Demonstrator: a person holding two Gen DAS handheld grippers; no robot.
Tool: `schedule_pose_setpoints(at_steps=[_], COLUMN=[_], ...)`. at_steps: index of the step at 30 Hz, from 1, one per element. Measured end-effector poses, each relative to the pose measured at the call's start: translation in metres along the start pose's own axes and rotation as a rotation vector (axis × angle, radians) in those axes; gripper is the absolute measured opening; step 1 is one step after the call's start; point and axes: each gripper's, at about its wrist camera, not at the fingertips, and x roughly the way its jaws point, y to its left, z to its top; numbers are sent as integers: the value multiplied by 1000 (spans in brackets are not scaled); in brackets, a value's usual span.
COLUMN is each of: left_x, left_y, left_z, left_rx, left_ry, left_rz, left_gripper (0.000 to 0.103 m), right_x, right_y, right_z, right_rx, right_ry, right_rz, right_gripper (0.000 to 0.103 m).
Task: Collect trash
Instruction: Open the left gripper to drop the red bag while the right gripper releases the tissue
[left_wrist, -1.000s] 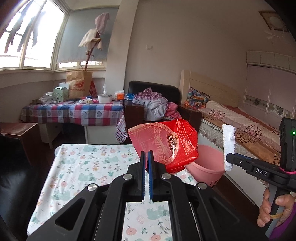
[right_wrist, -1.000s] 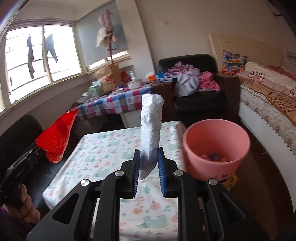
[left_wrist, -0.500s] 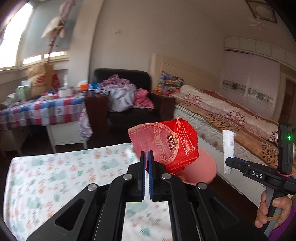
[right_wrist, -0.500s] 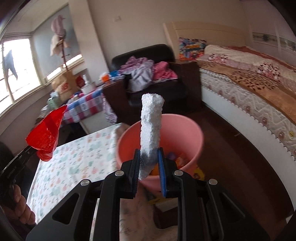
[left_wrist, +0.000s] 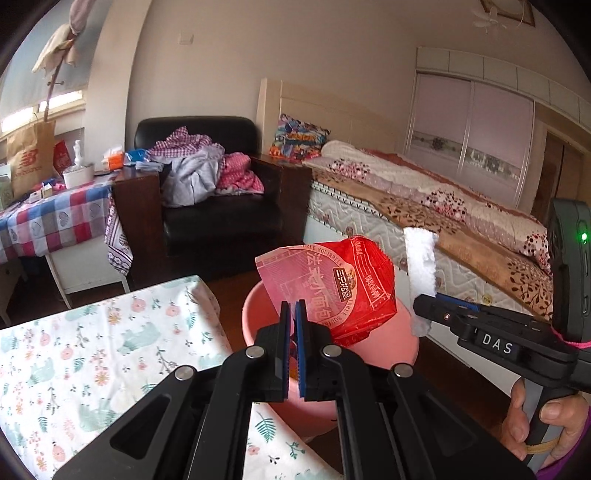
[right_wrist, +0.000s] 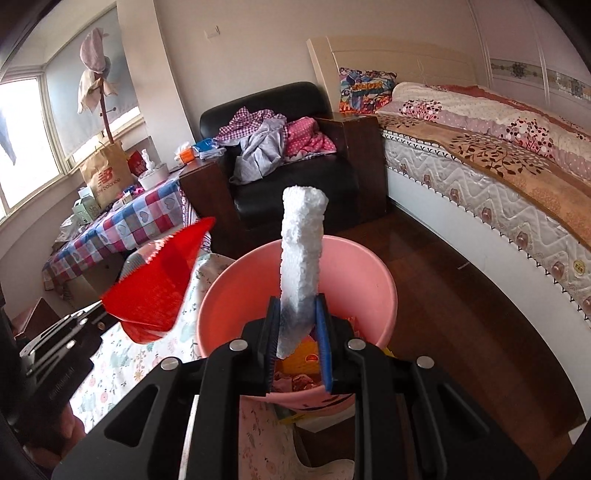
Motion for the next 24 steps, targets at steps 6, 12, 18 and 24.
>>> schedule_pose_setpoints(at_steps=[6, 12, 18, 24], left_x=[27, 49, 61, 64], left_y=[6, 18, 20, 18], left_z=[-8, -19, -28, -31], left_rx=[-29, -80, -92, -93], left_ry=[62, 139, 186, 204], left_rz=[-14, -27, -45, -53], left_gripper=[2, 2, 2, 2], right_x=[22, 41, 50, 53], right_y=[-1, -4, -7, -7], right_z=[0, -3, -8, -8], right_rx=[-4, 7, 8, 7], right_ry=[27, 58, 74, 80], right_rz=[-32, -50, -66, -67], right_gripper=[19, 19, 19, 19])
